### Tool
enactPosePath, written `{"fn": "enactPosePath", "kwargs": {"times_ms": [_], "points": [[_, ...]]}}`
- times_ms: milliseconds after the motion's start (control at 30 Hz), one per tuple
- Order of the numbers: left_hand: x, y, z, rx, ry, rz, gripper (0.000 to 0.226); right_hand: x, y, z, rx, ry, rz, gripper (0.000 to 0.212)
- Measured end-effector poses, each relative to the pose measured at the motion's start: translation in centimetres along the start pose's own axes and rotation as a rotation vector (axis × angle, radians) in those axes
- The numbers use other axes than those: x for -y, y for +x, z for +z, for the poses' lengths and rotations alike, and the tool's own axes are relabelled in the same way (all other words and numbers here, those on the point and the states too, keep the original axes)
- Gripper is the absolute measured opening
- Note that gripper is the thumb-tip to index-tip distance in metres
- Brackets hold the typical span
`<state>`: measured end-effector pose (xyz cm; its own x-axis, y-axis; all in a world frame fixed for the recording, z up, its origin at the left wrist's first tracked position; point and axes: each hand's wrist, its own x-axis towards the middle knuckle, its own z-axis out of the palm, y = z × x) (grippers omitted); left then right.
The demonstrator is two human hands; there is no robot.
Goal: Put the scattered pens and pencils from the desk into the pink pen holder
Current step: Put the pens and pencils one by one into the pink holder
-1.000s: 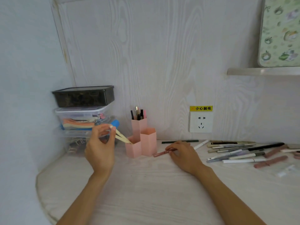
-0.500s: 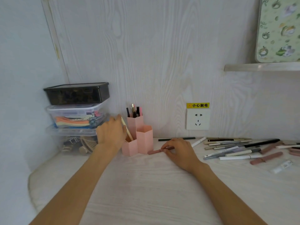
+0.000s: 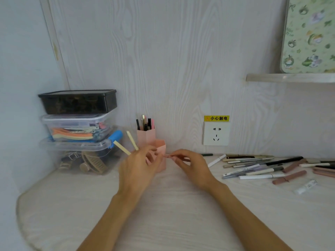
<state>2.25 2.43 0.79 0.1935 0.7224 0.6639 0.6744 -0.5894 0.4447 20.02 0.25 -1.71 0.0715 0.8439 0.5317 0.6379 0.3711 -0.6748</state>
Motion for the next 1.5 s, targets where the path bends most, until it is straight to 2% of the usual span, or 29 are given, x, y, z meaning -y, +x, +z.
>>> {"fn": "enactPosePath", "kwargs": {"times_ms": [133,200,267,367,467,500,567,700,833,1067,1133,1167,1233,1300,1367,1433,1500], "points": [[0.9,0.5,1.0,0.06,-0.442,-0.041,0.009,1.5,0.2,0.2,-0.052,0.169,-0.037,0.015],[1.1,0.5,0.7,0.03,-0.481,-0.046,0.005,2.0,0.2,0.0,0.046,0.173,-0.023,0.02],[1.3,0.8,0.1,-0.029,-0.485,-0.059,0.004,1.3,0.2,-0.5,0.112,0.032,0.037,0.024],[1.8,2.5,-1.6,-0.212,-0.443,-0.047,0.012,-0.7,0.1,-2.1,0.009,-0.428,0.148,0.023],[1.4,4.8,-4.2,-0.413,-0.346,0.009,0.019,-1.5,-0.5,-2.8,0.044,-0.776,0.463,0.031],[1.2,5.5,-5.0,-0.46,-0.313,0.022,0.022,-1.6,-0.6,-2.7,0.062,-0.841,0.512,0.033],[0.8,6.8,-6.3,-0.516,-0.234,0.043,0.026,-1.7,-0.7,-2.2,0.059,-0.847,0.501,0.033],[0.8,8.7,-7.2,-0.551,-0.036,0.047,0.029,-1.3,-0.4,-1.5,-0.039,-0.575,0.433,0.024],[1.9,9.8,-6.4,-0.423,0.0,0.003,0.024,-1.1,-0.2,-1.3,-0.025,-0.393,0.4,0.029],[3.5,9.5,-2.1,0.092,0.246,0.035,0.02,-1.1,-0.7,-1.0,0.074,-0.404,0.233,0.04],[3.8,9.0,-1.2,0.156,0.156,-0.013,0.024,-1.3,-0.8,-1.0,0.061,-0.398,0.207,0.042],[3.7,8.7,-1.1,0.115,0.061,-0.054,0.027,-1.4,-0.7,-1.1,0.051,-0.39,0.199,0.042],[3.5,7.3,-1.1,-0.068,-0.121,-0.135,0.03,-1.6,-0.6,-1.2,0.027,-0.403,0.179,0.043],[3.2,5.0,-1.3,-0.252,-0.198,-0.16,0.021,-1.9,-0.5,-1.3,0.011,-0.472,0.152,0.046],[3.5,3.0,-1.1,-0.375,-0.08,-0.065,0.013,-2.3,-0.5,-1.3,0.01,-0.555,0.161,0.048],[4.1,1.8,-1.1,-0.431,0.05,0.045,0.018,-2.7,-0.5,-1.3,0.02,-0.613,0.202,0.045],[4.5,1.4,-1.4,-0.453,0.021,0.076,0.025,-2.9,-0.4,-1.4,0.023,-0.626,0.229,0.038]]}}
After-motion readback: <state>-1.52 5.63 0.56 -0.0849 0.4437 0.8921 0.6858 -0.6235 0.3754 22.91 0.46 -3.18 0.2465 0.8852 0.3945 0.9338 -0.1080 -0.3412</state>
